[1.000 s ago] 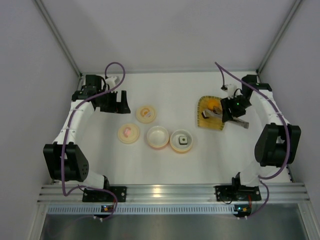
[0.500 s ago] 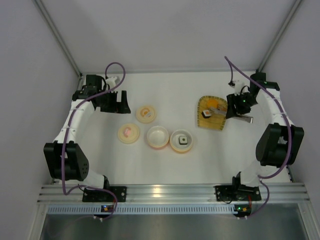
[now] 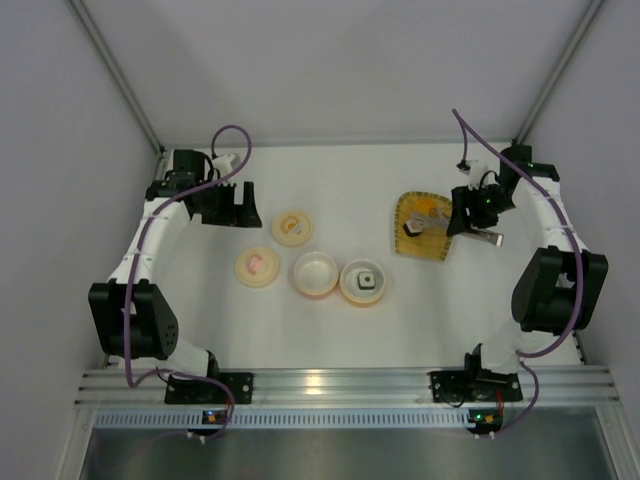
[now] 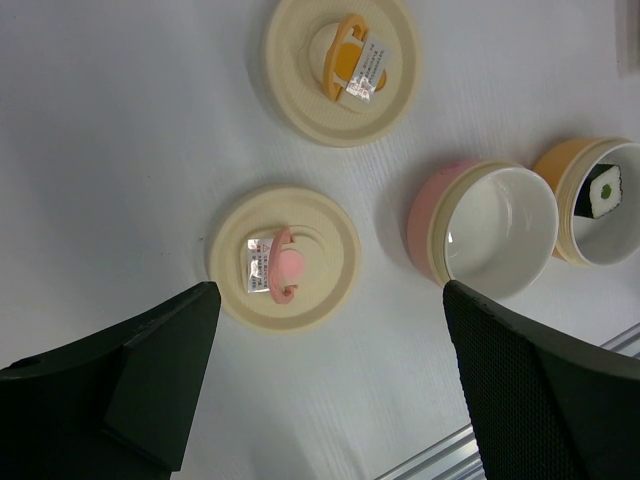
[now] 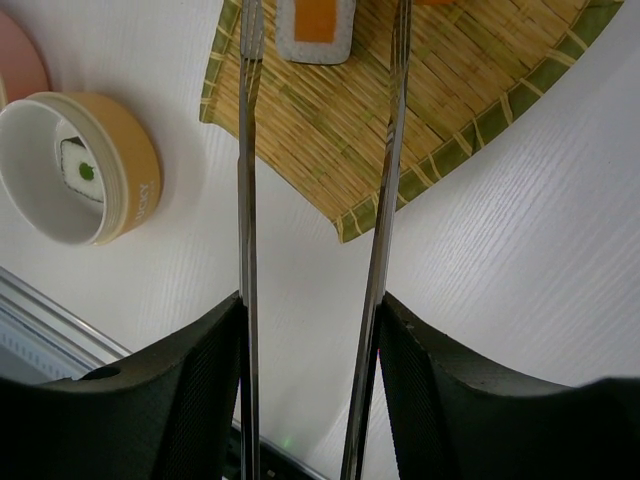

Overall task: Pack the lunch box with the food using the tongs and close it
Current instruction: Pick up the fake food from the plate.

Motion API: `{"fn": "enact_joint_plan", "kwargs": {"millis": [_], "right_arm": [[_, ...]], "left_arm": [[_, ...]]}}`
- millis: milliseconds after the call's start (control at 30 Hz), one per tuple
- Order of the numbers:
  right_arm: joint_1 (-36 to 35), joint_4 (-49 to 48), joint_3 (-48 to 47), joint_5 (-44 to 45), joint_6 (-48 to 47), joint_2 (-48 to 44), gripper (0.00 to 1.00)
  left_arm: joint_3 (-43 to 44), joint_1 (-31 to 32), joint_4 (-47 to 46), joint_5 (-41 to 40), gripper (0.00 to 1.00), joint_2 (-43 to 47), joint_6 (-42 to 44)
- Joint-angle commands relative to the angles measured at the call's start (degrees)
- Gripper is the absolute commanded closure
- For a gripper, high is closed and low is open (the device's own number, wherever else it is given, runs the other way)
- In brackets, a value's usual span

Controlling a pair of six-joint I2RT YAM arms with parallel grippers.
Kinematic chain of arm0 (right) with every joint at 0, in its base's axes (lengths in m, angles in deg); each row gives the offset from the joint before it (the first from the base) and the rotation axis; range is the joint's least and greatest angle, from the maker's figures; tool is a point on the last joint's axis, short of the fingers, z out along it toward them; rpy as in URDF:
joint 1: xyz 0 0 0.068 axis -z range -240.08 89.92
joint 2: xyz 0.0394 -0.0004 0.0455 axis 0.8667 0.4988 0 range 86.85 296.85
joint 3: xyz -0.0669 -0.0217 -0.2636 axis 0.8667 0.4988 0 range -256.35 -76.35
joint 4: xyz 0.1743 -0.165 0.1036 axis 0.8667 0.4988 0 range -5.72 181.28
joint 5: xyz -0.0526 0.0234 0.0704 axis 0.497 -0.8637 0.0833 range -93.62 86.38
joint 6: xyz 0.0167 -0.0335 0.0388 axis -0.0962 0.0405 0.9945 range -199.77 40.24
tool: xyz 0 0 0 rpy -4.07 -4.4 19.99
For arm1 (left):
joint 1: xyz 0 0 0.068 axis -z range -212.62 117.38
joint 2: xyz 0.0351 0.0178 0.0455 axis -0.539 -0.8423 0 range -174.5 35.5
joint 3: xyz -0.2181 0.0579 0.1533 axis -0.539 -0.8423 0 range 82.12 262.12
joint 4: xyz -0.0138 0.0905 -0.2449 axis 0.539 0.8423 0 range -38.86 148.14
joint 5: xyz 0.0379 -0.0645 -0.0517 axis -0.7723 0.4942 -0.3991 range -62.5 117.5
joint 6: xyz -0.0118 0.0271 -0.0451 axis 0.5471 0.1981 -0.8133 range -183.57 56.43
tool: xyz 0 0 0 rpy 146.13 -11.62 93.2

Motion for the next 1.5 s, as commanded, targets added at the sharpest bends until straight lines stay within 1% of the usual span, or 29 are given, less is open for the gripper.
{"fn": "enact_joint_plan", "kwargs": {"millis": [0,1167,1333,1467], "right_arm": [[-0.52,-1.64,-1.24,-1.88,0.77,-0.48,0.48],[-2.54,-5.68,2.8,-2.76,2.53,2.16,0.47],[-2.63,-5.77,2.72,-3.19,2.7,2.51,0.49],[-2.63,-5.68,2.72,-3.37,2.62,2.42,0.53]], "left_arm": [[1.67,-0.29,-1.35,1.0,0.02,0.16,0.03],[1.32,-0.29,-1.52,1.35,0.02,-0.89,-0.15],[1.32,-0.29,-1.7,1.44,0.02,-1.07,-0.41],[1.24,-0.29,-1.7,1.35,0.02,-1.07,-0.41]]}}
